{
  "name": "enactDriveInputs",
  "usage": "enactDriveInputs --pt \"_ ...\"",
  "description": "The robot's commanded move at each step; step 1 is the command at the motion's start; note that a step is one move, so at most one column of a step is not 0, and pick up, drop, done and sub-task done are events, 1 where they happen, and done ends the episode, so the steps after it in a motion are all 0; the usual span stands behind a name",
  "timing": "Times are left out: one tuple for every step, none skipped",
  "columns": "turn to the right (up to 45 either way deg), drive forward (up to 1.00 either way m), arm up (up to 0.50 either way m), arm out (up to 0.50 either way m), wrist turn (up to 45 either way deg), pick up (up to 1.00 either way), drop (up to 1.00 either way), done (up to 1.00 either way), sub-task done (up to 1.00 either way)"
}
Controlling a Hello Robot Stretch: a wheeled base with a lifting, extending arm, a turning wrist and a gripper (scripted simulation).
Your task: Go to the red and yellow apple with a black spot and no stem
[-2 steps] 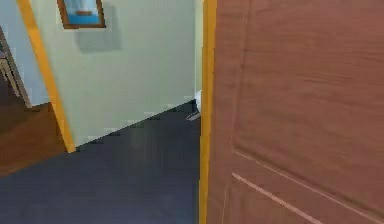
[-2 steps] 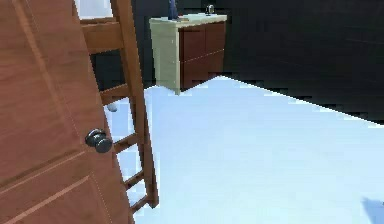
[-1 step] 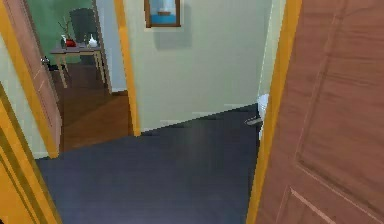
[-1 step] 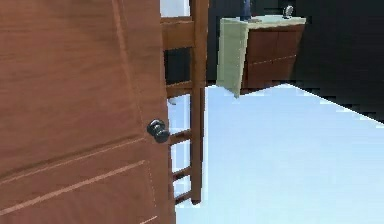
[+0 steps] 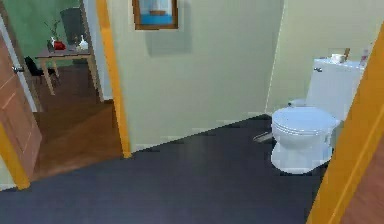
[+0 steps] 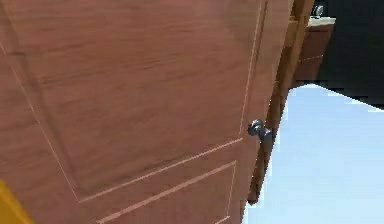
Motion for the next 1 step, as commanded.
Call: enactDriveInputs --pt "-27.0 0.00 0.00 0.00 0.0 0.00 0.00 0.00 0.00"
